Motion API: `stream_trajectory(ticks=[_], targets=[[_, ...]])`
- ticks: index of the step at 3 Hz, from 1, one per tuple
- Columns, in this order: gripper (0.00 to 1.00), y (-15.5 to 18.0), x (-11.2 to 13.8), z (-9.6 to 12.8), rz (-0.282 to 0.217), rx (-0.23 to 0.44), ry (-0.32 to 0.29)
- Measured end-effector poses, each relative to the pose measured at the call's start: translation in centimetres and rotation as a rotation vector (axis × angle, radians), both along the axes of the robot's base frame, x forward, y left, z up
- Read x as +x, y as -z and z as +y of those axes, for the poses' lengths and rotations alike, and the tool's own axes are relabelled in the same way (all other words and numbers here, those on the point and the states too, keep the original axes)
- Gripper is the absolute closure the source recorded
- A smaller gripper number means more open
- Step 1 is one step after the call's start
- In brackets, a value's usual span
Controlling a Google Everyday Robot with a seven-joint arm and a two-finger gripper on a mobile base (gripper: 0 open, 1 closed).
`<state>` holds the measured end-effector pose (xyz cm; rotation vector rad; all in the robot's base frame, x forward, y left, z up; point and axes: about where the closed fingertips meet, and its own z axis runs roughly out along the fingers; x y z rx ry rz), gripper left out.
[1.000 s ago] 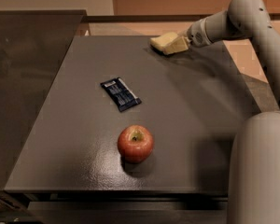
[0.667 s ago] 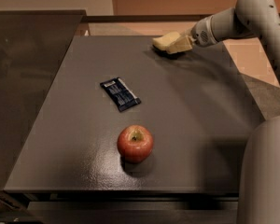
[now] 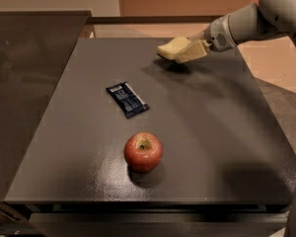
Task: Move sponge near rxbar blueberry
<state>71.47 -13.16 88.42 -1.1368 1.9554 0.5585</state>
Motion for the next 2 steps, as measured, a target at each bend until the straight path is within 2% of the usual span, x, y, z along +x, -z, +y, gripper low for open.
stream_trajectory(ticks=[2], targets=[[1.0, -0.3, -6.8, 4.3, 0.012, -0.011, -0.158]])
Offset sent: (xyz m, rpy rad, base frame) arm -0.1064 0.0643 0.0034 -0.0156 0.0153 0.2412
